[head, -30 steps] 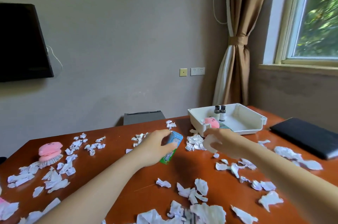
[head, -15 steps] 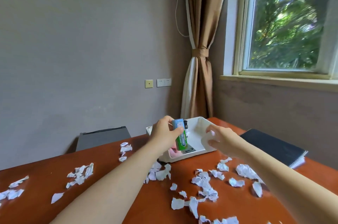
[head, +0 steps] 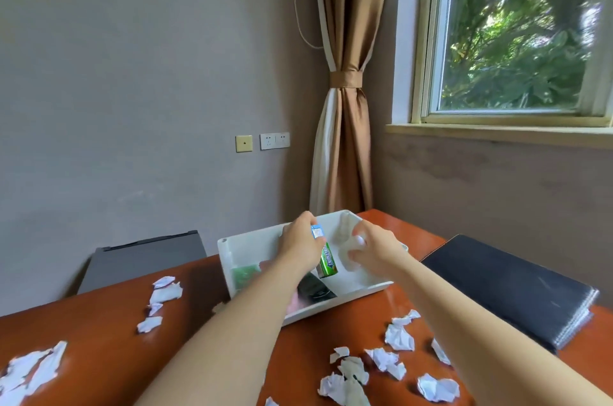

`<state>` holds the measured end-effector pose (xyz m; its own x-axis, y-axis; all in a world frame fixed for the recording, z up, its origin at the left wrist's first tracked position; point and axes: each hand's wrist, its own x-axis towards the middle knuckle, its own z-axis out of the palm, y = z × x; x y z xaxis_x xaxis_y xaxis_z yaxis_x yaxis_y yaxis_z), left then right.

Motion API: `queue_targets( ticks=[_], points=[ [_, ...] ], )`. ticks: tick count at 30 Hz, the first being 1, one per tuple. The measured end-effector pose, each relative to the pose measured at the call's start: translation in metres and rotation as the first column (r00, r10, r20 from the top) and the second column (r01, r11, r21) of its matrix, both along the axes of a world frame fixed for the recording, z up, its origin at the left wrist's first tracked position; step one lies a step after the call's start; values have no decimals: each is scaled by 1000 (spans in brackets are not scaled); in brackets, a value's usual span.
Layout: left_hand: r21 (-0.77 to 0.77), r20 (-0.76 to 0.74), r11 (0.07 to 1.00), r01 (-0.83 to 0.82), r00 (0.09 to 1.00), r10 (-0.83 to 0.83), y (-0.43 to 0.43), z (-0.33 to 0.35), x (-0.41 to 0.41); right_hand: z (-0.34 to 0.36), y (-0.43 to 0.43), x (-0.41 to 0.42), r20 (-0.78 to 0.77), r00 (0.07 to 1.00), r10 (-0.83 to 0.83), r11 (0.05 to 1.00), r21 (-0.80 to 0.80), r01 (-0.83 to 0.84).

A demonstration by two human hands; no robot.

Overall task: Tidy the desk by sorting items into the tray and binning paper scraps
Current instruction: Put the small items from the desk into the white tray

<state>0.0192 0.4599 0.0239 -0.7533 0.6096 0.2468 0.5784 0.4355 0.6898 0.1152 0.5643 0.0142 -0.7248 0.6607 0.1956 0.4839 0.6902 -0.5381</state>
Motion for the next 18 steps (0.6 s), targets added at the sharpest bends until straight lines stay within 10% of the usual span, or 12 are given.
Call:
queue_targets(
  ticks=[11, 18],
  points=[
    [-145, -35, 981, -127, 992, 123, 33, -36, -12, -37, 15, -35, -31, 999, -29, 990, -136, 25],
    [-334, -326, 930, -154, 944, 39, 29, -44, -2, -44, 16, -37, -15, 999, -36, 989, -141, 33]
  ],
)
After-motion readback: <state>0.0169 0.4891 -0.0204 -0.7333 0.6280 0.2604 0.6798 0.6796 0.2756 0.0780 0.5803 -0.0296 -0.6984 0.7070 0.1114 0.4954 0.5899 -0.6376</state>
